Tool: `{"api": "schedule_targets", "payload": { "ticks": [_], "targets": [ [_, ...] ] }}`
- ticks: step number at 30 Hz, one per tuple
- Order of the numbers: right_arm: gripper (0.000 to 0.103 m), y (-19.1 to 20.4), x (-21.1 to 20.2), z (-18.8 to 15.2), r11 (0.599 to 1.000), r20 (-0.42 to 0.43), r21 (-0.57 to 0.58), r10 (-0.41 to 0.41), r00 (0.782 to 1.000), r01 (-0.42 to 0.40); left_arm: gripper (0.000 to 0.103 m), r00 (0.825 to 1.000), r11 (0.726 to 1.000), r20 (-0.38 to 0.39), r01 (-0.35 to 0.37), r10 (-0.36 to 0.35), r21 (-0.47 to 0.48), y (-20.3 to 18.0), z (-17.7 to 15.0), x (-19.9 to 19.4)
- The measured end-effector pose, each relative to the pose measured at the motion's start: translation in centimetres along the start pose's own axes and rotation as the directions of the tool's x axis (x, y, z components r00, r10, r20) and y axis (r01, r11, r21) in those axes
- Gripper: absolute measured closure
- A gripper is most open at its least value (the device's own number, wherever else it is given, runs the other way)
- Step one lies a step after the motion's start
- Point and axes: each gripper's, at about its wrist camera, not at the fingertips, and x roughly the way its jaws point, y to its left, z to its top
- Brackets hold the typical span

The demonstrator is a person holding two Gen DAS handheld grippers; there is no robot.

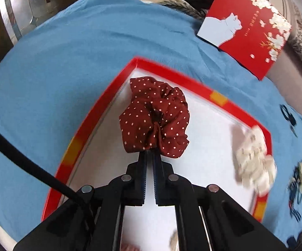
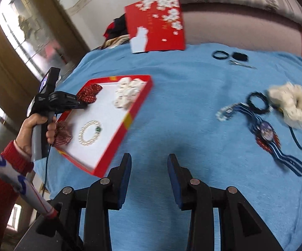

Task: Organize jewelry
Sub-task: 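Move both open grippers from the tray toward the blue-strapped watch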

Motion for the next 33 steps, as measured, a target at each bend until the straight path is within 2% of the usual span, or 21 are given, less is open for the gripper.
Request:
{"api": "schedule_targets", "payload": {
  "ticks": [3,7,9,11,12,13,16,18,21,25,29,33],
  "targets": [
    [0.064,-1.5,-0.1,-0.2,0.999,0.009,0.034,-0.013,1.000,0.013,0.098,1.000,1.000,0.016,-0.018,0.018,0.001,-0.5,1.6,0.5],
    [0.064,-2.8,-1.0,-1.0,0.998,0.024,0.068,-0.016,1.000,0.014,0.096,0.999,0.999,0.041,0.034,-0.034,0.004,-0.8,1.0,-2.1],
    [0.064,-3.1,-1.5,-1.5,0.997,0.027,0.071,-0.020,0.999,0.018,0.091,0.998,0.999,0.063,0.019,-0.022,0.047,-1.3,-0.4,-4.2],
    [0.064,-3.3,-2.1,-2.0,0.998,0.032,0.060,-0.029,0.999,0.027,0.078,0.994,0.997,0.108,-0.009,0.001,0.079,-1.4,-2.7,-7.1],
    [0.061,-3.4,-2.3,-2.3,0.998,0.035,0.055,-0.031,0.999,0.029,0.067,0.992,0.997,0.125,-0.006,-0.004,0.078,-1.3,-4.2,-8.8],
    [0.060,-3.4,-2.5,-2.7,0.998,0.041,0.048,-0.037,0.998,0.035,0.061,0.991,0.997,0.131,0.002,-0.011,0.073,-1.1,-5.1,-9.9],
    [0.059,-3.5,-2.8,-3.9,0.998,0.050,0.051,-0.031,0.998,0.028,0.057,0.987,0.996,0.143,0.068,-0.077,0.062,-0.7,-8.8,-13.5],
    [0.059,-3.7,-2.6,-4.6,0.998,0.038,0.064,-0.026,0.999,0.023,0.054,0.984,0.996,0.157,0.074,-0.082,0.057,-0.4,-11.1,-15.3],
    [0.059,-3.7,-2.7,-5.3,0.997,0.031,0.069,-0.037,0.999,0.035,0.054,0.986,0.997,0.155,0.062,-0.066,0.034,-0.1,-13.4,-16.8],
    [0.059,-3.5,-3.5,-5.8,0.997,0.035,0.062,-0.057,0.998,0.055,0.054,0.983,0.994,0.152,0.105,-0.100,-0.023,-0.3,-15.8,-17.9],
    [0.059,-3.5,-4.8,-6.3,0.996,0.052,0.051,-0.083,0.995,0.080,0.054,0.981,0.996,0.177,0.088,-0.083,-0.023,-1.6,-18.1,-18.4],
    [0.059,-4.6,-6.0,-7.1,0.991,0.062,0.076,-0.114,0.991,0.110,0.054,0.986,0.995,0.133,0.104,-0.105,0.015,-3.9,-20.5,-17.5]
  ]
}}
